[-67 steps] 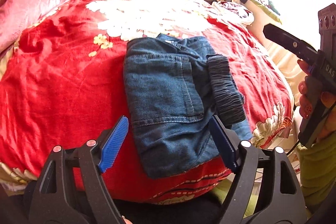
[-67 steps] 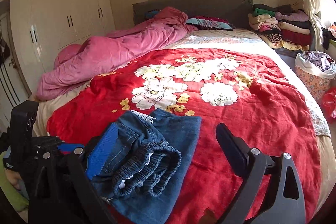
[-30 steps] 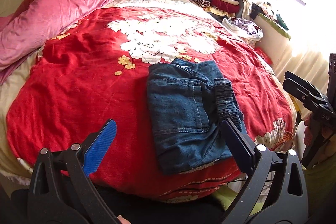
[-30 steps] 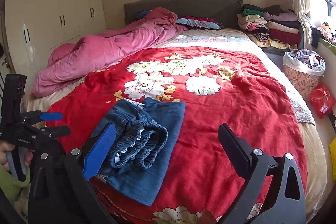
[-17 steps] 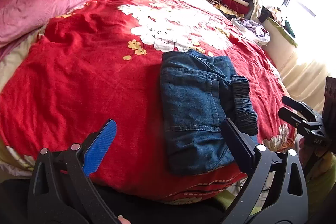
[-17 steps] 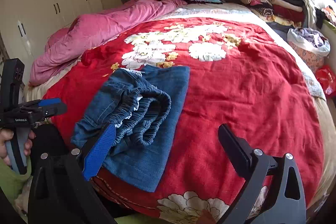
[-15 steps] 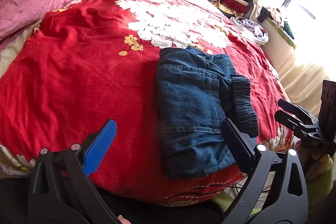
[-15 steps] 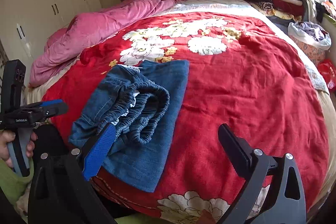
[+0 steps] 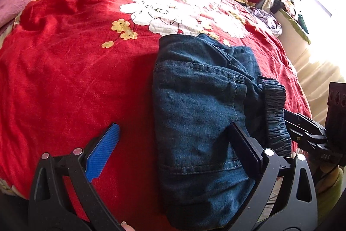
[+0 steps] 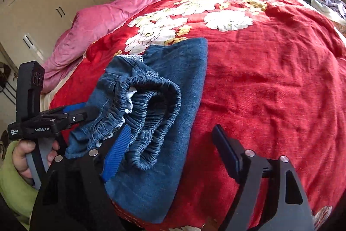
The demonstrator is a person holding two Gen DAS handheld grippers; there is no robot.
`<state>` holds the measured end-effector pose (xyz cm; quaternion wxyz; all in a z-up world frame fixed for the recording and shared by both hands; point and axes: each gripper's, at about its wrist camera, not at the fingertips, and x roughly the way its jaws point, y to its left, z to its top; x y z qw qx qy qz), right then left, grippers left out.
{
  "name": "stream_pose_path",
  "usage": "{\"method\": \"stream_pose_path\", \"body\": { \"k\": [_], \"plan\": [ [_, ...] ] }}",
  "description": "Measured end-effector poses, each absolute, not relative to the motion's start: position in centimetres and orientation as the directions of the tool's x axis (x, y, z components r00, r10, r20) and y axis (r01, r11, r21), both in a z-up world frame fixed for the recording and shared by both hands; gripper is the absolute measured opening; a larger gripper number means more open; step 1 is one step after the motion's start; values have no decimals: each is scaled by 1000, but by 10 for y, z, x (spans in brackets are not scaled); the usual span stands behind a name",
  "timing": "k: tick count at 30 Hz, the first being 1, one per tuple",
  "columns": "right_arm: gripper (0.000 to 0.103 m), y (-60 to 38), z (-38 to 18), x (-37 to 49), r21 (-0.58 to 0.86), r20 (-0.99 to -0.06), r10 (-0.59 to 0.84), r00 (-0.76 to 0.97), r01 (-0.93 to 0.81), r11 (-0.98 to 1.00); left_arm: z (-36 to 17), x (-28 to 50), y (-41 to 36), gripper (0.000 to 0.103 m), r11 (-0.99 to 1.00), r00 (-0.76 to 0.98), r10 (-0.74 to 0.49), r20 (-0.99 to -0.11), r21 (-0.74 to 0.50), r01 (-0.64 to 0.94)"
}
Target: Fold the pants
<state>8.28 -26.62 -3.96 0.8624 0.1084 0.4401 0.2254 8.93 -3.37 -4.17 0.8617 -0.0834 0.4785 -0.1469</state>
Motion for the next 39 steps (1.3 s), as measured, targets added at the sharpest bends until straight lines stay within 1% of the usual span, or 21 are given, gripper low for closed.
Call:
{"method": "stream_pose_path", "body": {
  "k": [6,13,14,15,16,17,18,19,20,21,23,35,39],
  "plan": [
    [77,-257,-49,99,411,-710,520,476,-320,854,-46,97,-51,93,941,496,-335,-801,-256,221],
    [77,-249,-56,114,435,-685,565,460,-364,824,-50,104,-59,93,937,485,-343,-804,-257,237],
    [75,-248,-57,115,439,-681,571,458,-369,819,-50,104,-59,93,937,487,-344,-803,-258,237],
    [61,-246,-56,114,440,-675,579,457,-381,813,-50,104,-59,93,935,490,-351,-798,-265,237],
    [56,-245,-55,113,451,-663,597,450,-396,800,-50,104,-59,91,930,491,-364,-791,-284,232],
    [56,-243,-54,112,444,-660,595,458,-400,802,-49,103,-58,82,922,490,-387,-781,-317,224],
    [51,-243,-53,110,441,-656,595,464,-405,801,-48,102,-57,77,912,489,-410,-770,-344,223],
    [49,-243,-51,108,440,-650,597,470,-408,800,-46,100,-57,66,905,489,-425,-761,-362,224],
    [47,-244,-49,106,439,-644,597,479,-408,801,-46,98,-58,61,905,490,-426,-761,-360,227],
    [44,-244,-47,104,436,-638,597,485,-412,800,-44,97,-59,59,906,493,-424,-760,-355,232],
    [42,-242,-42,99,422,-630,595,500,-422,802,-41,95,-59,53,902,496,-433,-753,-364,234],
    [38,-237,-5,90,370,-585,598,548,-476,798,-4,93,-62,52,876,535,-482,-694,-392,281],
    [38,-235,7,97,345,-574,593,565,-490,800,9,99,-62,52,879,556,-478,-680,-375,295]
  ]
}}
